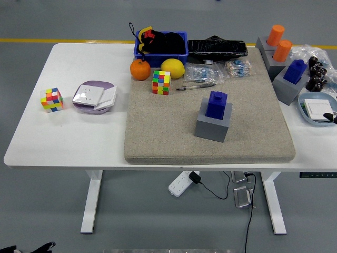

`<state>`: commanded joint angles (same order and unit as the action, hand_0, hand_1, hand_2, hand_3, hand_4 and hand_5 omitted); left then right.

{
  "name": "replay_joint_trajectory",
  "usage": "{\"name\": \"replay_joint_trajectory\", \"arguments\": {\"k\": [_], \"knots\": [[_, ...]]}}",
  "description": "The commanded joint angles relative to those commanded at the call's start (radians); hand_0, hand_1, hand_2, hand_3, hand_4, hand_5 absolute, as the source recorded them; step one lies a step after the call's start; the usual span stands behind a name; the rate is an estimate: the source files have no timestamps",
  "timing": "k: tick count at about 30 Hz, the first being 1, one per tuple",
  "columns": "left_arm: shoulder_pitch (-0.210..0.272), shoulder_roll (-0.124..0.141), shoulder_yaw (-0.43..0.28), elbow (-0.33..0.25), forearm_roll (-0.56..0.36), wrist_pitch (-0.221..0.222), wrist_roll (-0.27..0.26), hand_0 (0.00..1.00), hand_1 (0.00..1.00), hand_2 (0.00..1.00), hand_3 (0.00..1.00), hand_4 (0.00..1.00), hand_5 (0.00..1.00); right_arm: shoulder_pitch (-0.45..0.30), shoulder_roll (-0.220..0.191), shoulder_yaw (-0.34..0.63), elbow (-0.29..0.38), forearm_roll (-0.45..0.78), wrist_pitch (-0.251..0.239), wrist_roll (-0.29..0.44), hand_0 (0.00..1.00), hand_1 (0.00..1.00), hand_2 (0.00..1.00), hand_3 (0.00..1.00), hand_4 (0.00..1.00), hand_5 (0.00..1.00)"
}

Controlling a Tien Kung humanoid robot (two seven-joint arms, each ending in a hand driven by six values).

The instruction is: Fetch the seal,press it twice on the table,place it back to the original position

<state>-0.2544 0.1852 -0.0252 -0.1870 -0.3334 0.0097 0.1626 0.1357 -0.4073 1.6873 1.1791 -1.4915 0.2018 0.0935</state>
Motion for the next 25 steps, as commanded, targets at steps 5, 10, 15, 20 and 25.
{"name": "replay_joint_trajectory", "arguments": {"k": [5, 10, 15, 20, 25], "knots": [[-0.002, -0.003, 0.013, -0.001, -0.016, -0.002, -0.005, 0.812, 0.783, 0.760, 0.797, 0.675, 0.433, -0.002, -0.001, 0.000, 0.003, 0.000, -0.014, 0.006, 0.834, 0.787, 0.774, 0.774, 0.972, 0.240], [0.000, -0.006, 0.022, 0.000, -0.029, -0.003, -0.008, 0.810, 0.784, 0.760, 0.796, 0.674, 0.434, -0.003, -0.003, 0.002, 0.008, 0.000, -0.020, 0.010, 0.834, 0.763, 0.759, 0.763, 0.967, 0.228], [0.002, -0.006, 0.024, 0.001, -0.033, -0.003, -0.009, 0.812, 0.784, 0.760, 0.798, 0.674, 0.432, -0.006, -0.004, 0.008, 0.013, 0.001, -0.024, 0.012, 0.834, 0.758, 0.756, 0.761, 0.965, 0.228], [0.002, -0.006, 0.025, 0.001, -0.035, -0.003, -0.010, 0.812, 0.783, 0.760, 0.798, 0.673, 0.432, -0.006, -0.005, 0.012, 0.018, -0.001, -0.025, 0.011, 0.833, 0.748, 0.751, 0.755, 0.960, 0.236], [0.000, -0.009, 0.025, 0.001, -0.035, -0.004, -0.010, 0.812, 0.783, 0.760, 0.798, 0.673, 0.432, -0.006, -0.004, 0.017, 0.019, -0.004, -0.026, 0.010, 0.833, 0.748, 0.751, 0.755, 0.960, 0.236]]}}
